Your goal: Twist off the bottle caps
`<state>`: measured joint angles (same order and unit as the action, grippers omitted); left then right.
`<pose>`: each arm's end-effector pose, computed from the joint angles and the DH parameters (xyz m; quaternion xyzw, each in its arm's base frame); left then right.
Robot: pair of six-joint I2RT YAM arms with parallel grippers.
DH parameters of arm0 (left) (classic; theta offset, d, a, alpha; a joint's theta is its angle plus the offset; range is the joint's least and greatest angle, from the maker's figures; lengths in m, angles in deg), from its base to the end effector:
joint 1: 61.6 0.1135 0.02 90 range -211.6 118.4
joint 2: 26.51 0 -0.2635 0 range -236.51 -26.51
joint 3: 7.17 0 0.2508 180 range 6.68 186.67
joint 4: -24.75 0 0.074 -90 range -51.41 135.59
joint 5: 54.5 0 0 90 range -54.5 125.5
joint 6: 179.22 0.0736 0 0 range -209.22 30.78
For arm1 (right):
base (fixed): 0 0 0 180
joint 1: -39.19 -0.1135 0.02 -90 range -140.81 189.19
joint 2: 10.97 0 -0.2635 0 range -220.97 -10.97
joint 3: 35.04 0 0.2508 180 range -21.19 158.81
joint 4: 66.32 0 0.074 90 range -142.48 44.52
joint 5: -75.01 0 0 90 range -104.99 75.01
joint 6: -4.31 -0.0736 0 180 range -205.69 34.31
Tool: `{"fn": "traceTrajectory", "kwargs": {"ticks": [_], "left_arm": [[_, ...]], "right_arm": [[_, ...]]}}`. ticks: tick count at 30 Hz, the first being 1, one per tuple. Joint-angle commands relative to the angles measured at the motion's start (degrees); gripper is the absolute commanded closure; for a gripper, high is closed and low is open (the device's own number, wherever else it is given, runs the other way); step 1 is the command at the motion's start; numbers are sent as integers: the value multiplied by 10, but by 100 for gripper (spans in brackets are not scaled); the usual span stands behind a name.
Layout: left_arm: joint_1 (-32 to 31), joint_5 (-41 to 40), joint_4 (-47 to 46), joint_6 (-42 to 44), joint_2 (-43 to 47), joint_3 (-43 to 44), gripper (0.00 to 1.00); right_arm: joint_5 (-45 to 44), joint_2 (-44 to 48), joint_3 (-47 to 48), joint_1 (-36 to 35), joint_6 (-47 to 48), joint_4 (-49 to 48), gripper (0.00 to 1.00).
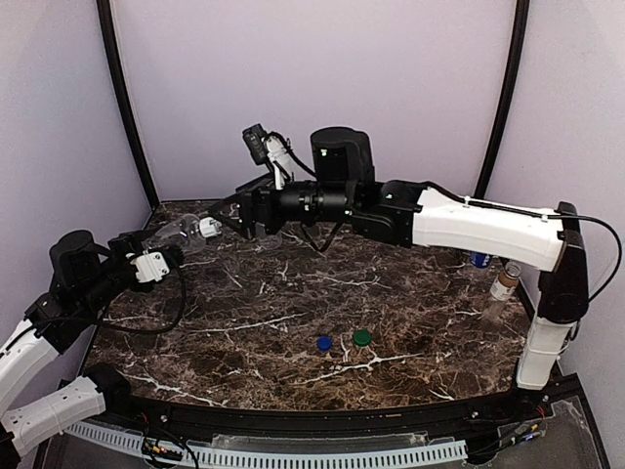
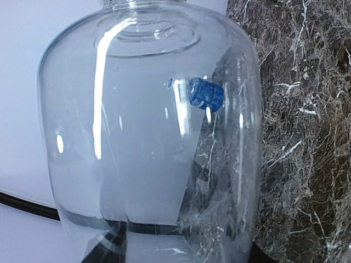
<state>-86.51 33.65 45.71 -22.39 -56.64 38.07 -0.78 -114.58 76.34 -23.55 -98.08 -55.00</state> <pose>0.1652 -0.0741 0.2961 0.5252 0.5245 0.2509 0.6214 0.2018 0.4310 0.3945 -0.3842 0.6184 0.4858 0.4838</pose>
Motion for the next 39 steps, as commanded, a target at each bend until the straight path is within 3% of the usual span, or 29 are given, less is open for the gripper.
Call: {"fn": "traceTrajectory", "kwargs": {"ticks": [1, 7, 11, 20, 23, 27, 29, 32, 36, 39], "left_arm": [[1, -25, -51, 51, -2, -18, 62], [1, -13, -50, 51, -3, -15, 62], [1, -5, -39, 47, -2, -15, 62], [0, 6, -32, 47, -2, -16, 62], [0, 16, -24, 48, 1, -18, 62], [0, 33, -15, 52, 5, -22, 62], [0, 34, -14, 51, 5, -22, 62], [0, 34, -12, 50, 5, -21, 62], [0, 32, -11, 49, 6, -19, 62], [0, 30, -11, 48, 6, -19, 62]], "right_arm": [[56, -60, 50, -10, -196, 51, 11], [77, -107, 95, -7, -227, 50, 23], [104, -121, 98, -4, -243, 28, 44], [127, -136, 97, 0, -255, 11, 80], [135, -139, 95, 5, -258, 12, 79], [138, -137, 88, 11, -266, 11, 63], [136, -136, 87, 12, -264, 10, 59], [133, -134, 87, 11, -261, 11, 59], [137, -131, 82, 11, -261, 12, 70], [143, -126, 74, 12, -259, 14, 70]]}}
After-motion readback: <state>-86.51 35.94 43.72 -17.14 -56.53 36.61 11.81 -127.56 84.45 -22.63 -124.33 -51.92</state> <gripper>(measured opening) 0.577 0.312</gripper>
